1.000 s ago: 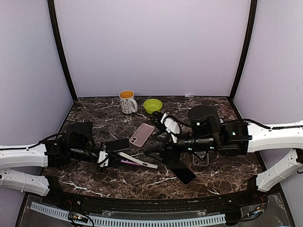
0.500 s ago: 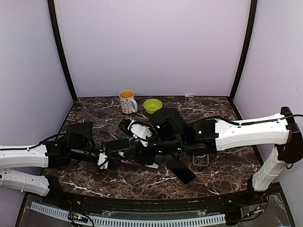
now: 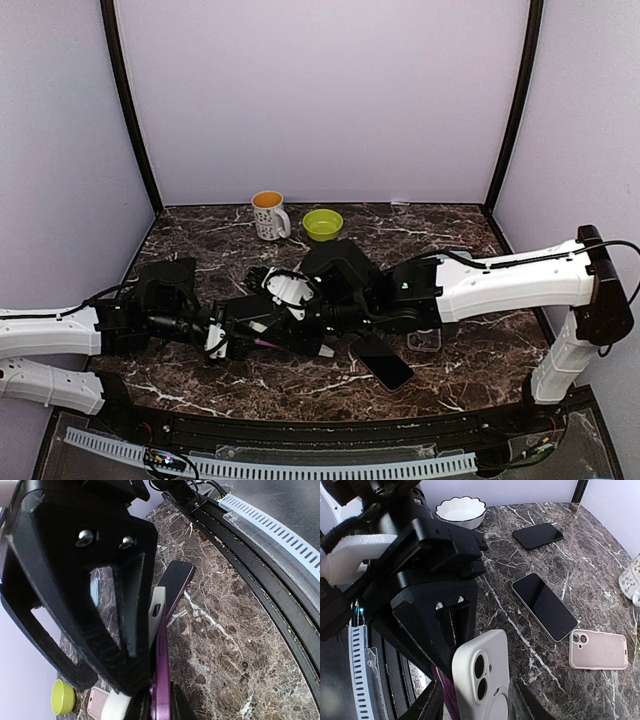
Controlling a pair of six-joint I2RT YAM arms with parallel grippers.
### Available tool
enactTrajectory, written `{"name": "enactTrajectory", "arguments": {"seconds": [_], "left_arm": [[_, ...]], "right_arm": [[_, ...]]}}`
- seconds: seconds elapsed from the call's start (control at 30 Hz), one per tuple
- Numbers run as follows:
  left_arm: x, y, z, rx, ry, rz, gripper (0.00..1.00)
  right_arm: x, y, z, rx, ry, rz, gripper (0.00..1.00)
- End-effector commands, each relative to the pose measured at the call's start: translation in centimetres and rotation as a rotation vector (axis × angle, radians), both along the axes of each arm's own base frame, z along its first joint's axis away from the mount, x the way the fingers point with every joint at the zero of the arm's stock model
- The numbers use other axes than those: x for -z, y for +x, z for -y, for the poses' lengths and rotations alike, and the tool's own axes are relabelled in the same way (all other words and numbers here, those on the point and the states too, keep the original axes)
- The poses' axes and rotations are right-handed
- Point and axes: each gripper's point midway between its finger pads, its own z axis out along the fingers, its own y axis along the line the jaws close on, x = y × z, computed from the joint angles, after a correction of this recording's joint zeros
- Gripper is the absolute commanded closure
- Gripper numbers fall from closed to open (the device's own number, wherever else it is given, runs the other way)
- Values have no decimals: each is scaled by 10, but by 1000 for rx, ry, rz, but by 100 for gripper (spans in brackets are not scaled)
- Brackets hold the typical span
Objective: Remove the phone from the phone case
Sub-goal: Remove the phone case from the phone.
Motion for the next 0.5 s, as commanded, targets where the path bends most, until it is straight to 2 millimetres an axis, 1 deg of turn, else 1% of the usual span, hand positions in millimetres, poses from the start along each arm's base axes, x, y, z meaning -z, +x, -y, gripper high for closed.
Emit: {"name": "enactTrajectory", "arguments": {"seconds": [0.0, 0.27, 0.47], "left_arm": [[-28, -4, 6, 38, -95, 69, 100], [-29, -4, 5, 38, -100, 72, 100], [-29, -4, 5, 35, -101, 76, 100]], "right_arm": [[-8, -4, -10, -8, 26, -3, 55], [2, 1, -7, 13, -4, 8, 59], [16, 2, -4, 23, -54, 13, 62]]}}
